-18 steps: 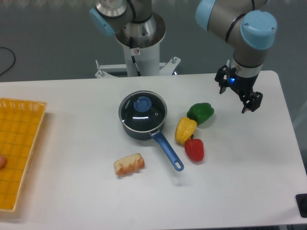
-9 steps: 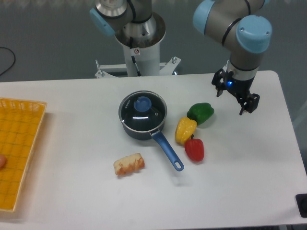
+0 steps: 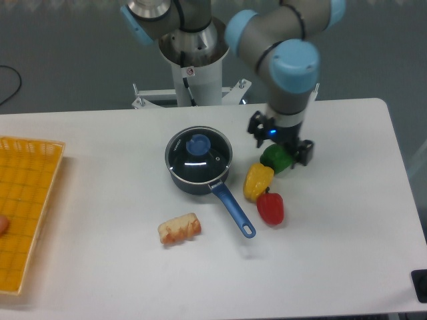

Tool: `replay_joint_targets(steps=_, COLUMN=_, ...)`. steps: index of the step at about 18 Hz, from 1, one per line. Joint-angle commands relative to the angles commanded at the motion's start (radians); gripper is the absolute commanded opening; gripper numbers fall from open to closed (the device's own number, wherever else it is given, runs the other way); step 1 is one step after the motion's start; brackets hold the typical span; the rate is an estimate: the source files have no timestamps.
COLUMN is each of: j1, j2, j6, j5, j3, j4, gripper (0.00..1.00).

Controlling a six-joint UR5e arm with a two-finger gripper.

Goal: Open the lid
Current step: 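Move the gripper over the saucepan and lower it to the lid knob, then close the gripper on the blue lid knob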

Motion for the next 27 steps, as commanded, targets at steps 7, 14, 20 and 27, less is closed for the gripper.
replay_joint_targets(steps=7, j1=-0.104, j2=0.047, j6=0.000, j5=0.015, j3=-0.061, j4=0.003, gripper=1.00)
replay_joint_targets(steps=14, j1=-0.177, j2=0.101, j6=-0.031, j5=0.057, j3=-0.146, j4=0.014, gripper=1.00)
replay_joint_targets(steps=20, j1=-0.220, j2=0.113, j6=-0.080, j5=0.067, j3=-0.169, j4=0.017, gripper=1.00)
replay_joint_targets(steps=27, j1=-0.218, j2=0.120, j6=-0.080, j5=0.118, j3=-0.241, j4=0.061, gripper=1.00)
